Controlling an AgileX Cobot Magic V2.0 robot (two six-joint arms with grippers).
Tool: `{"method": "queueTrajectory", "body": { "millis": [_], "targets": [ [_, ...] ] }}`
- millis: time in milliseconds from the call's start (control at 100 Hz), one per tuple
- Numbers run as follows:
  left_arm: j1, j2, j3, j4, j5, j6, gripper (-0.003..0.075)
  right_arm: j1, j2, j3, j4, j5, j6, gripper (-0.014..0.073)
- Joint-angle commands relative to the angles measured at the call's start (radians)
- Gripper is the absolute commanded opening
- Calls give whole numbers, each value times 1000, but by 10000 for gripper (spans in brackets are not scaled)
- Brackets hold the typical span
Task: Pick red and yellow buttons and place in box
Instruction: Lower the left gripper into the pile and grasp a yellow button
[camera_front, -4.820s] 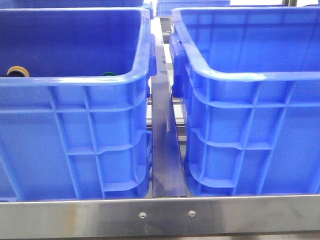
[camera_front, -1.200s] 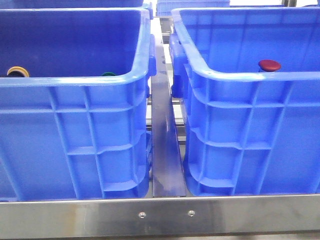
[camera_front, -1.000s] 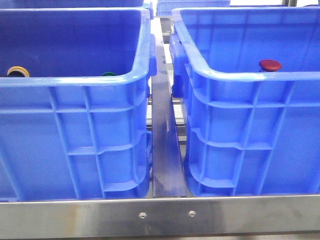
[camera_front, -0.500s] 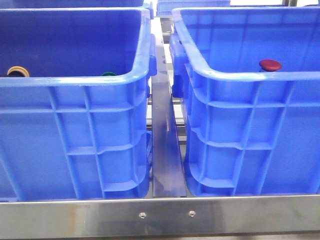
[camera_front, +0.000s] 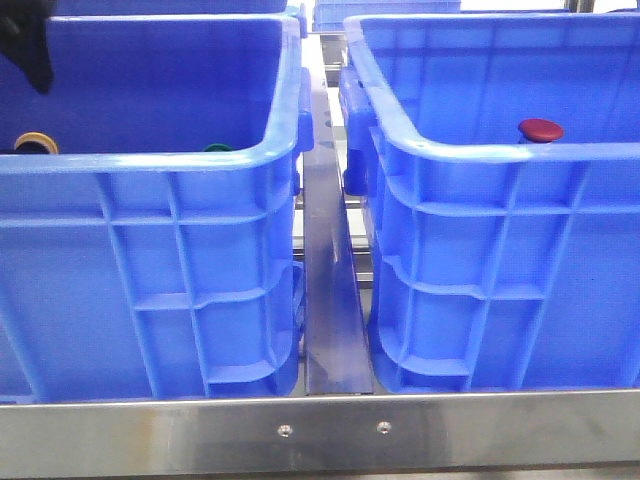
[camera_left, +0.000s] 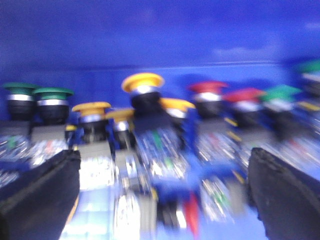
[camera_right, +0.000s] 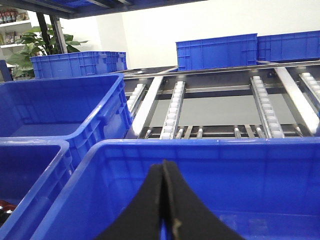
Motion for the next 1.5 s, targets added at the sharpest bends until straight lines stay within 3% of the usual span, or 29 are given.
{"method": "queueTrajectory", "body": {
  "millis": [0,620,760,1070,1320,1490],
  "targets": [
    [13,20,-60,-3,-35,-11,627,-2,-3,-26,-2,-3,-8,-68],
    [17,181,-73,11,-92,-11,603,-2,-3,-26,-2,-3,-8,-68],
    [17,183,-73,17,-95,-11,481,-2,-3,-26,-2,-3,-8,-68],
    [17,183,-73,54,-82,-11,-18,-2,-3,-26,-2,-3,-8,-68],
    [9,101,-73,56,-1,-9,-20,-2,-3,-26,-2,-3,-8,-68],
    [-55,-36,-71,45,90,62,-20,-2,-3,-26,-2,-3,-8,-68]
  ]
}}
